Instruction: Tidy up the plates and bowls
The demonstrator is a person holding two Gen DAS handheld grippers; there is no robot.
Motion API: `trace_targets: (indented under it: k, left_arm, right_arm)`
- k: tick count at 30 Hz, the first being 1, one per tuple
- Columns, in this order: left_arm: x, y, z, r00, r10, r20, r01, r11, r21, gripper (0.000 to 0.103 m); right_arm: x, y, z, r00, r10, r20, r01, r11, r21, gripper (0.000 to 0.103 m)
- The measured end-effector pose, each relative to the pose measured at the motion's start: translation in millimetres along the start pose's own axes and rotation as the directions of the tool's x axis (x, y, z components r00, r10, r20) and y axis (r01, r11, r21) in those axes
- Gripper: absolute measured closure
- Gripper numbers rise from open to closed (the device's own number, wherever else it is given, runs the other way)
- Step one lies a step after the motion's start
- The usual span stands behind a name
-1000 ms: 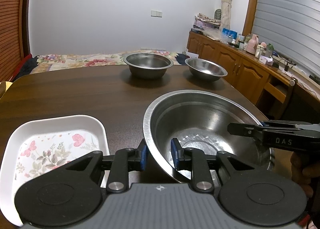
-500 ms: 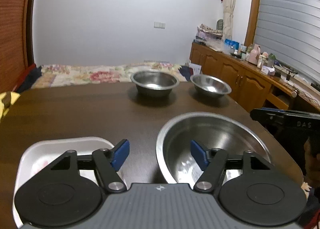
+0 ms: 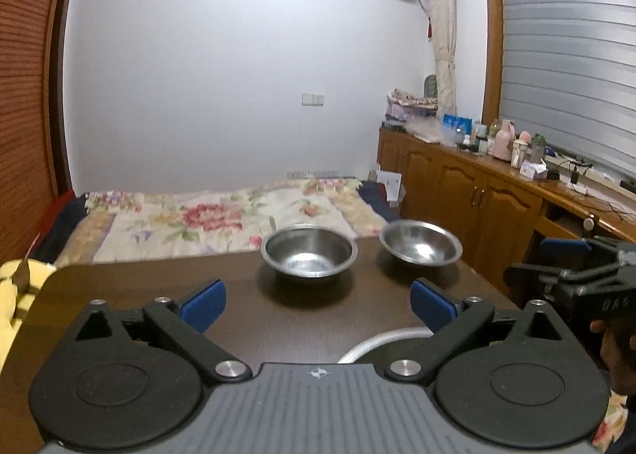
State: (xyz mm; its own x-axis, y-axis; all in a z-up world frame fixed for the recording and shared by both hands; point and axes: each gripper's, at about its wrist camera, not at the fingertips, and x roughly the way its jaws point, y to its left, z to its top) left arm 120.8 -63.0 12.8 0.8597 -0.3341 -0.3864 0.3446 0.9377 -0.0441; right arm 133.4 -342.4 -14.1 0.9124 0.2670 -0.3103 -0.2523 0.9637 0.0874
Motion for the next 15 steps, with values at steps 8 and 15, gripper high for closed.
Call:
trace_targets:
  k: [8,15]
  left_arm:
    - [17,8,18,1.000,-0.014,-0.005,0.014,1.000,0.020,0.001]
    - [46,22,30,0.999,0.001,-0.041,0.001,0.999,0.050,0.001]
  right_arm:
    - [15,1,13,1.000,-0.015,0.001,0.015,0.999,-0.040,0.000]
    - [42,-5,32,1.000,0.014,-0.024,-0.016,0.997,-0.074,0.000]
